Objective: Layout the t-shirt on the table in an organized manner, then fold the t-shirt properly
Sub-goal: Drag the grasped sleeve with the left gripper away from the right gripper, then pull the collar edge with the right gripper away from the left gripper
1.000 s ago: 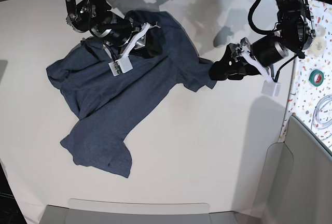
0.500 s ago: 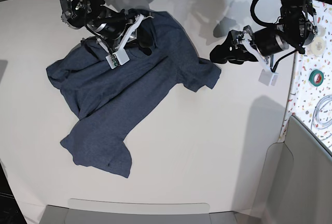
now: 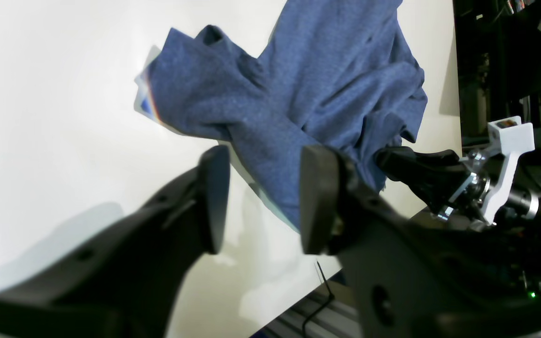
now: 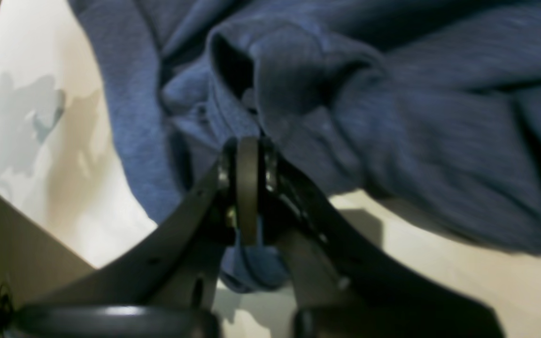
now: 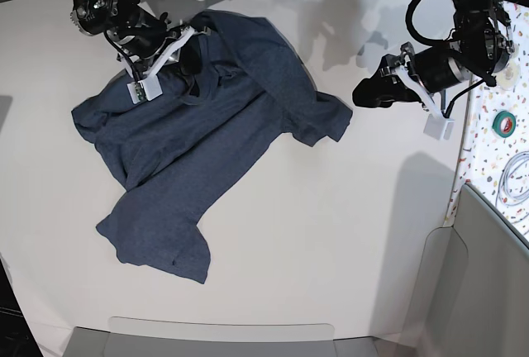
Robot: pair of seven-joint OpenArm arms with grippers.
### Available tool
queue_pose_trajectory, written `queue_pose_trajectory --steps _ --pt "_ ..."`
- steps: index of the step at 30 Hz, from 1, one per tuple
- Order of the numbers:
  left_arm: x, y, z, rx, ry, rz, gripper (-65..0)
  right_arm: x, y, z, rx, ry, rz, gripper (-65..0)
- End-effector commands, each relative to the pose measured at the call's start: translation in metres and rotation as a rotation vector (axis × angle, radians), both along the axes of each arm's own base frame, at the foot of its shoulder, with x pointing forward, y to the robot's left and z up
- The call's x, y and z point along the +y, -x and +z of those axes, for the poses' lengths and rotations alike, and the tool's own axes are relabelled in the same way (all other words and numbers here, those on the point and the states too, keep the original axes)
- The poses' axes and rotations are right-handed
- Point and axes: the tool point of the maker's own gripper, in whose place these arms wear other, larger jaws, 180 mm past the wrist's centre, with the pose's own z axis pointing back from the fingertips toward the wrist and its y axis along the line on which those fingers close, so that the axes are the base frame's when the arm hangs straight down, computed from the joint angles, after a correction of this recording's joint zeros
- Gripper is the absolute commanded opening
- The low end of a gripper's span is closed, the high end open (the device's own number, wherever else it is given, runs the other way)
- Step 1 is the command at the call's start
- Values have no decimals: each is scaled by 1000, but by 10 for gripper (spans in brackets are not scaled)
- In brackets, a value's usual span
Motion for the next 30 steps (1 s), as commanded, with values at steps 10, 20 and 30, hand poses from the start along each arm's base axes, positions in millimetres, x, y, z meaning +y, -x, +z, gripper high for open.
queue_pose_trajectory --steps 10,20,30 --pt "1 -2 8 -23 9 -5 -533 6 -4 10 -35 -23 7 -650" --pt "17 0 -34 141 94 67 -645 4 -5 10 -39 -18 3 -650" --pt "30 1 -42 199 75 59 -650 -16 0 5 -16 13 -42 -650"
